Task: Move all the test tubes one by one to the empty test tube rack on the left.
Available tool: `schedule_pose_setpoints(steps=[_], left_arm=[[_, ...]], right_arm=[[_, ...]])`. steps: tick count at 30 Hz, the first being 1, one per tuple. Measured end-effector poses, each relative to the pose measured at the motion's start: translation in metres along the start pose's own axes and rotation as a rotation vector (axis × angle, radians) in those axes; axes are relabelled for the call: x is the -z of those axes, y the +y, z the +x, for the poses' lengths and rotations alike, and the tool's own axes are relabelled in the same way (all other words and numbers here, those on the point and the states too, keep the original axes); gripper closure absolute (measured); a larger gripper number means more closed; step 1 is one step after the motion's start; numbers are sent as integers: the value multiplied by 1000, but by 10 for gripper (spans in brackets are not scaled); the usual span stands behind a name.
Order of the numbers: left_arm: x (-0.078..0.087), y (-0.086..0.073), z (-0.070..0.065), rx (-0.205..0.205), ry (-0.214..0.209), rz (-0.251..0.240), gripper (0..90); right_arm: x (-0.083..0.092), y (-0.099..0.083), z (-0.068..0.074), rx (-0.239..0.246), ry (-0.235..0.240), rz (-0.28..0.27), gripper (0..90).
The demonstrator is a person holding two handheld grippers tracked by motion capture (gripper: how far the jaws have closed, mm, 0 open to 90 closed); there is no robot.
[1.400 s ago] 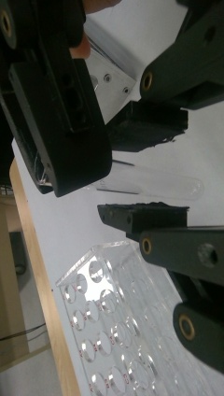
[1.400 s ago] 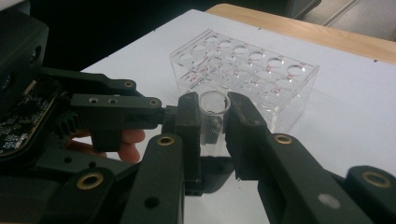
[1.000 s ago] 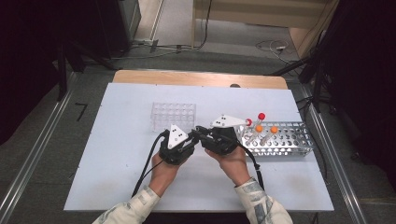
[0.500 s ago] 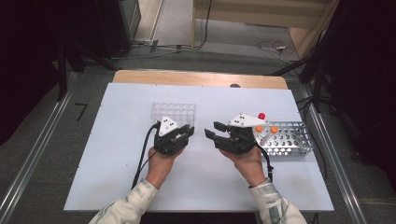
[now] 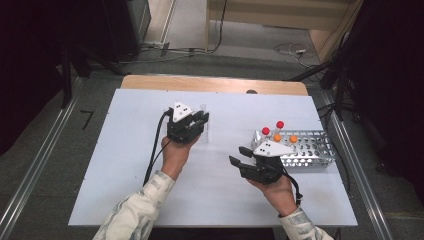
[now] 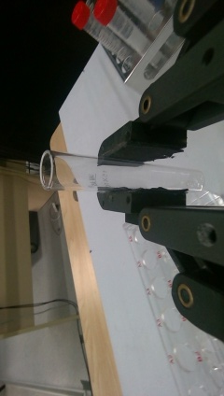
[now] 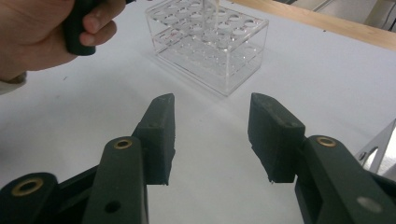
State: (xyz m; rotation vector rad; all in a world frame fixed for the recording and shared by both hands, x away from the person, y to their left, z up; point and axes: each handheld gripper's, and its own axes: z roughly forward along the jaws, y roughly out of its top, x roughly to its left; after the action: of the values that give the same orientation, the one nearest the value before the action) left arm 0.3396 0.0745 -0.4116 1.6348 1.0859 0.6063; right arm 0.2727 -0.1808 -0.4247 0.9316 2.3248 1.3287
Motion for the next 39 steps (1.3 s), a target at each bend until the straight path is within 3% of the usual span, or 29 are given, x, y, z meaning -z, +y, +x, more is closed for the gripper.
schedule_pose_setpoints(steps=[8,13,39], left_arm=[[-18,-4,4,-14,44,29,760],[-24,-7,4,-23,49,33,760],[-30,-30,5,-28,64,91,758]], right_arm=[[3,-3,-4,-11,-2,-4,493],[3,-3,-4,-10,-1,-4,489],[4,-4,-6,-18,0,-5,488]])
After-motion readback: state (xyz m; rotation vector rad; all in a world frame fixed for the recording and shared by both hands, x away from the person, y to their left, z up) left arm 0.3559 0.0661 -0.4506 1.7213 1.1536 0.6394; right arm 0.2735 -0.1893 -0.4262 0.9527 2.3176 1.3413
